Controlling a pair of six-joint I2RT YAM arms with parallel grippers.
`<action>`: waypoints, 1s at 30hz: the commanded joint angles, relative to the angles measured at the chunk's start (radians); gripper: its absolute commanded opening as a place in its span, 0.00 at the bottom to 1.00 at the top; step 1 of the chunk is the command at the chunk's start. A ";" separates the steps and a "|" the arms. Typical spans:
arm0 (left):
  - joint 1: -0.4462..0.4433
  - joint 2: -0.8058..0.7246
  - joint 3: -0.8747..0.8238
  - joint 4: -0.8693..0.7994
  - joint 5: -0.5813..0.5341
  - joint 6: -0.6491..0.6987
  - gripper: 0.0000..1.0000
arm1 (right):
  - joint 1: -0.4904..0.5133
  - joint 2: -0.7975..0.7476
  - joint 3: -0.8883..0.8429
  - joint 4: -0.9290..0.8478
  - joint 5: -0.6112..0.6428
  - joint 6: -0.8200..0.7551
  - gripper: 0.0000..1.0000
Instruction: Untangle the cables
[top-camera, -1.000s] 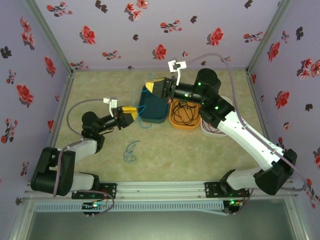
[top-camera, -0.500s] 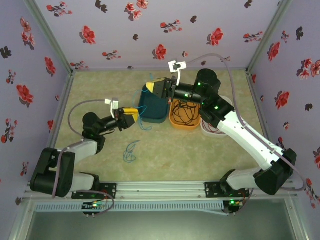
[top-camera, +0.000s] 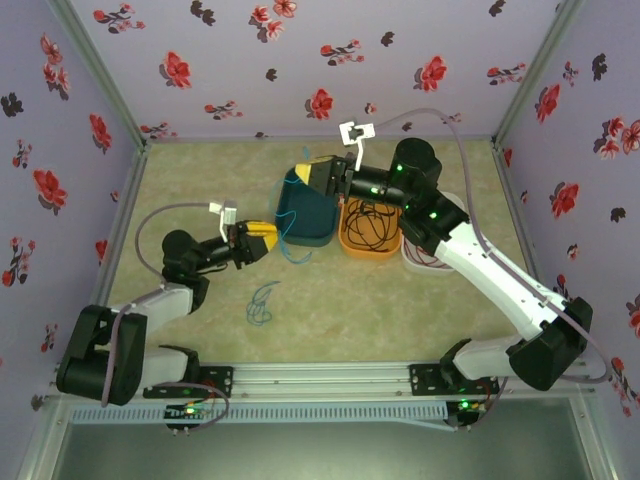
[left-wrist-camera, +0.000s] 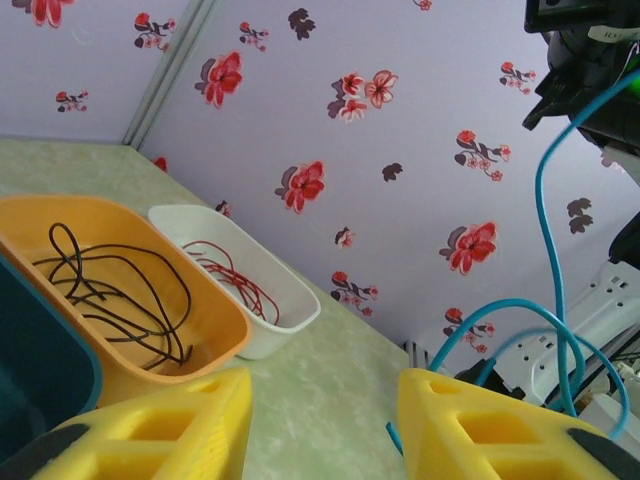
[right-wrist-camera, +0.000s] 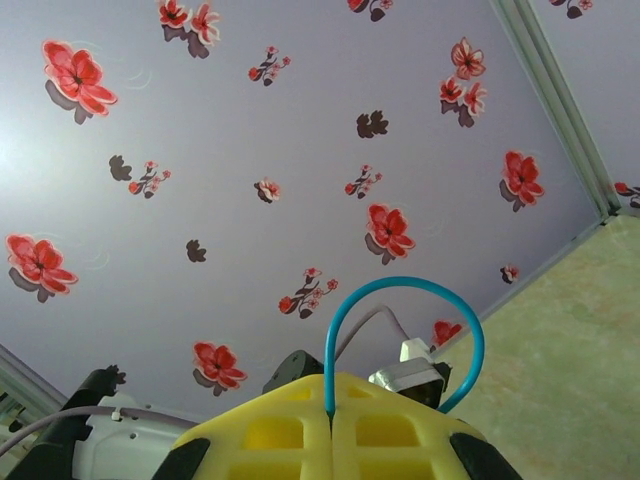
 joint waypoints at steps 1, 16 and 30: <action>0.003 -0.026 -0.018 0.038 0.033 -0.003 0.43 | -0.009 -0.019 -0.010 0.049 -0.001 0.006 0.00; 0.008 -0.060 -0.050 0.035 0.065 0.025 0.43 | -0.012 -0.023 -0.022 0.061 -0.006 0.015 0.00; 0.061 -0.045 -0.079 0.032 0.055 0.068 0.52 | -0.013 -0.054 -0.037 0.049 -0.006 0.009 0.00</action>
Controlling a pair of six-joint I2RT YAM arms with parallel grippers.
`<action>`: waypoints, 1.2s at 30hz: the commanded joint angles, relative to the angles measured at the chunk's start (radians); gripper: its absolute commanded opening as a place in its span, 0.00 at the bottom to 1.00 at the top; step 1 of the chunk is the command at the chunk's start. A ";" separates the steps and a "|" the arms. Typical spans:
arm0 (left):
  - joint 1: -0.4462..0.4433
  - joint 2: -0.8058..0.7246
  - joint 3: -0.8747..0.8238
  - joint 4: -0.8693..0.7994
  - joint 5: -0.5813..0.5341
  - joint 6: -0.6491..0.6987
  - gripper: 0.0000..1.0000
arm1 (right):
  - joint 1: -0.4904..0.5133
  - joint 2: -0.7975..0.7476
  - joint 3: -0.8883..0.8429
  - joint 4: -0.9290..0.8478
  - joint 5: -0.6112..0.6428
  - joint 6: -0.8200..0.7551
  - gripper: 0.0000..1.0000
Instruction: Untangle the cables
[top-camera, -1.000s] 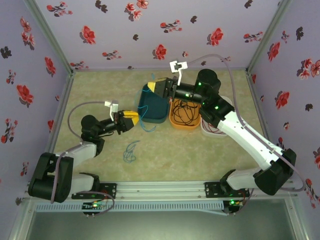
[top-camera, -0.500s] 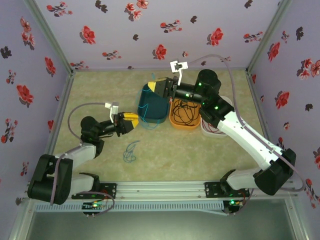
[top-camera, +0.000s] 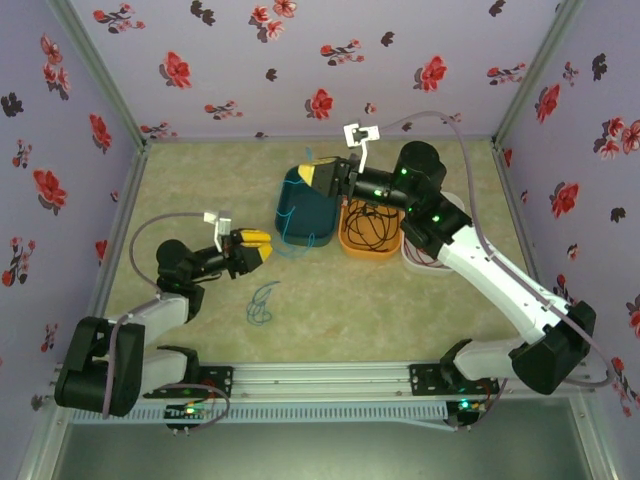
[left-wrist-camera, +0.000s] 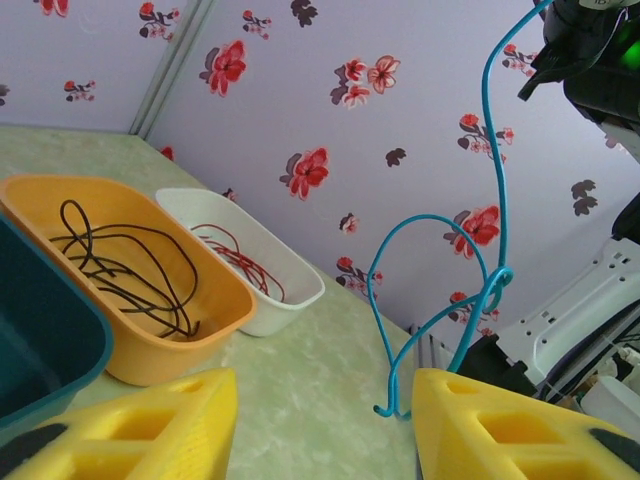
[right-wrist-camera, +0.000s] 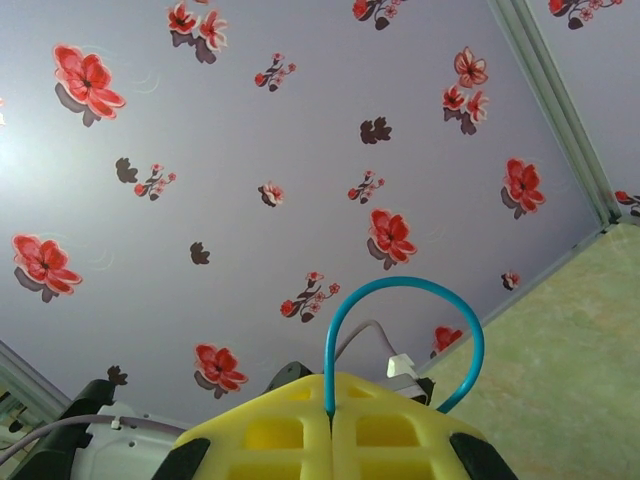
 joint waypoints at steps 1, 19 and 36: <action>0.012 0.016 -0.001 0.028 0.015 0.038 0.53 | -0.007 -0.029 -0.007 0.020 -0.006 0.007 0.00; 0.056 0.019 0.003 0.024 0.016 0.064 0.67 | -0.009 -0.061 -0.009 -0.046 0.025 -0.031 0.00; 0.025 0.076 0.085 0.026 0.013 0.078 0.68 | -0.010 -0.029 -0.005 0.003 0.008 0.002 0.00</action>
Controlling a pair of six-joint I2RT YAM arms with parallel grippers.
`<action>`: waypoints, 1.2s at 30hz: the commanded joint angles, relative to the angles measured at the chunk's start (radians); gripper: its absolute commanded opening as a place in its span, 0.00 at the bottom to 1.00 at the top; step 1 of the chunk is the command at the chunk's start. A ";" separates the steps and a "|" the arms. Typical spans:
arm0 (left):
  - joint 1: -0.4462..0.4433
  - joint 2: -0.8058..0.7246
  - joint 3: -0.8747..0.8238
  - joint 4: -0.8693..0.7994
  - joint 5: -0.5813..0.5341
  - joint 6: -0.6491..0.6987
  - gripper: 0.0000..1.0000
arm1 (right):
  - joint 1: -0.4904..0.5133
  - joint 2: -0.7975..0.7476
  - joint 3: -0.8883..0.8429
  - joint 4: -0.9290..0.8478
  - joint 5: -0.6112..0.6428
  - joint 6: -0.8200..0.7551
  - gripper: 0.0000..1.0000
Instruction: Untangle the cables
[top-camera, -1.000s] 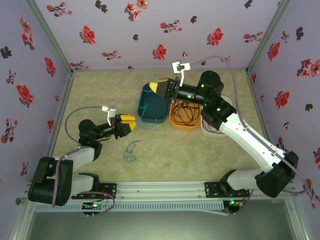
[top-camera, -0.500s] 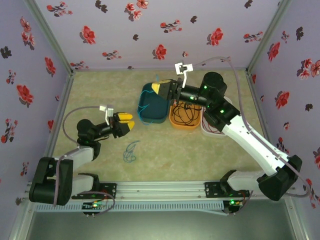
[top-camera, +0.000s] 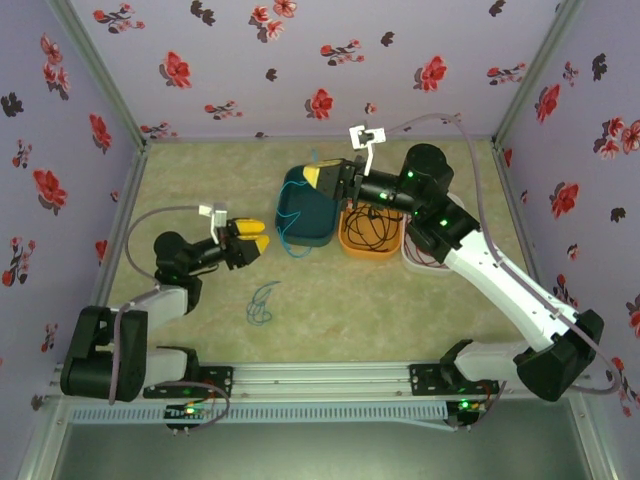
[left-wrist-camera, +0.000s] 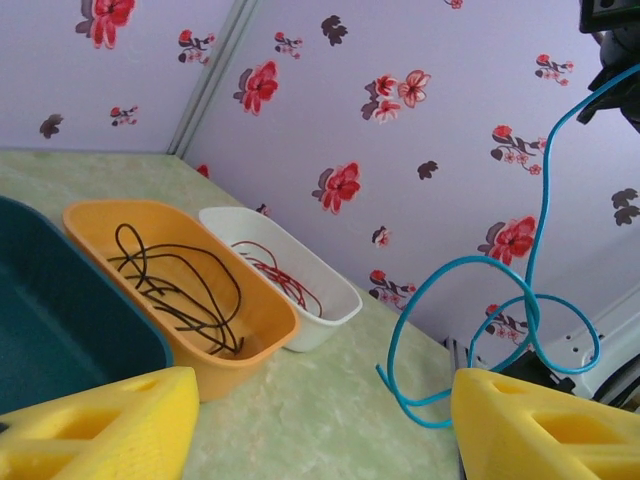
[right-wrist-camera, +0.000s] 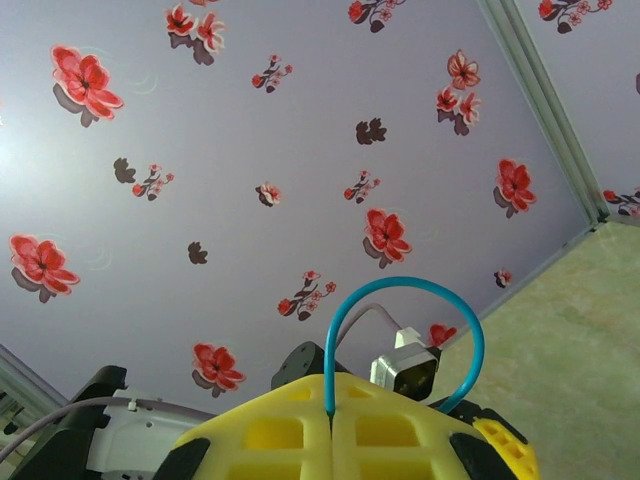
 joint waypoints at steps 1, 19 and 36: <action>-0.025 0.011 0.034 0.025 0.013 0.031 0.68 | -0.009 0.012 0.001 0.051 -0.009 0.015 0.00; -0.100 0.126 0.131 0.031 0.009 0.047 0.59 | -0.009 0.026 -0.008 0.104 -0.030 0.065 0.00; -0.099 0.132 0.139 0.046 -0.173 -0.003 0.05 | -0.012 -0.012 -0.035 0.058 0.034 0.027 0.00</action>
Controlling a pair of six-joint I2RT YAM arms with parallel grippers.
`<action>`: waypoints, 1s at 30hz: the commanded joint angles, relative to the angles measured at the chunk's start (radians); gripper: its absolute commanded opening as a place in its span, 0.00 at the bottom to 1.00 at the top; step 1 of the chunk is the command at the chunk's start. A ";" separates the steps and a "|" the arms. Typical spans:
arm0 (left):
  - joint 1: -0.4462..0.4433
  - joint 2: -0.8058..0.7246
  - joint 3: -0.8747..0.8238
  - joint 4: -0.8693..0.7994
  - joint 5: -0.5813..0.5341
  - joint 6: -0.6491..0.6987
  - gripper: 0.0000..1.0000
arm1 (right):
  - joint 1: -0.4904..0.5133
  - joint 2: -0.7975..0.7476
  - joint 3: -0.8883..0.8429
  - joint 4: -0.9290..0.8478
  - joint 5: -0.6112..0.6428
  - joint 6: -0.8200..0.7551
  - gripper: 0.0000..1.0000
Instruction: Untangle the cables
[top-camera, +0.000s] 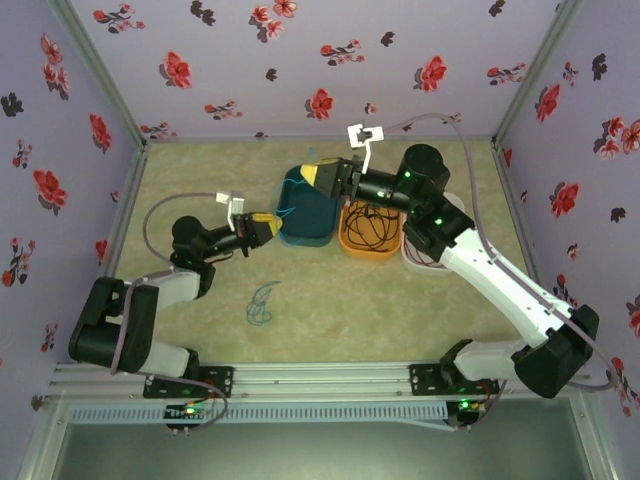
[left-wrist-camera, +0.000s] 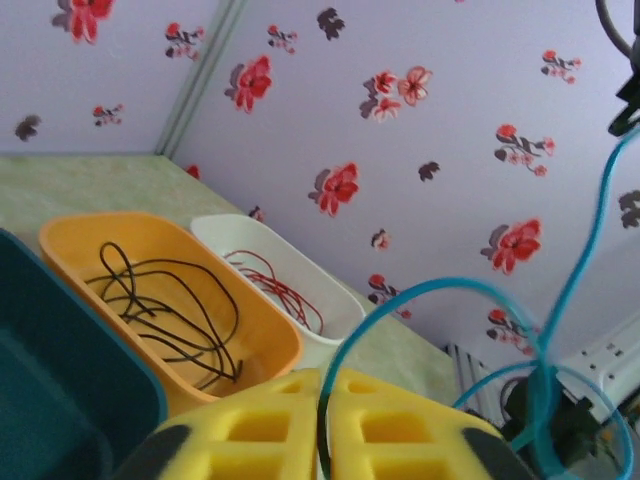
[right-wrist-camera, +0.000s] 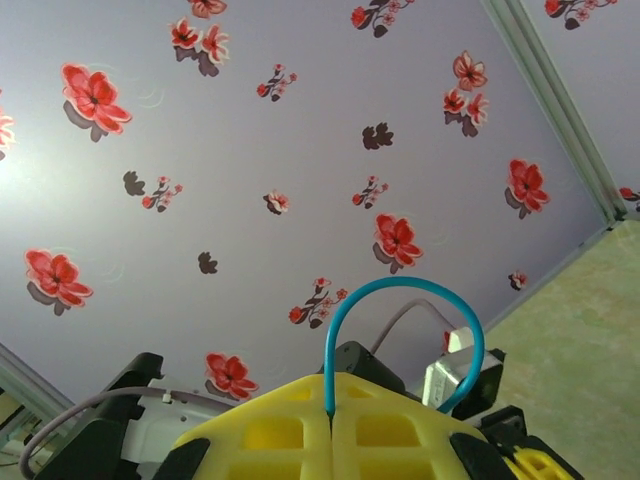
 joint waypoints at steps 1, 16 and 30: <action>0.003 -0.035 0.004 0.036 -0.110 -0.029 0.02 | -0.012 -0.048 -0.023 -0.027 0.062 -0.047 0.00; 0.149 -0.170 -0.223 -0.001 -0.416 -0.151 0.08 | -0.023 -0.473 -0.173 -0.280 0.699 -0.324 0.00; 0.161 -0.591 -0.156 -0.709 -0.563 0.115 0.04 | -0.023 -0.544 -0.131 -0.416 0.781 -0.414 0.00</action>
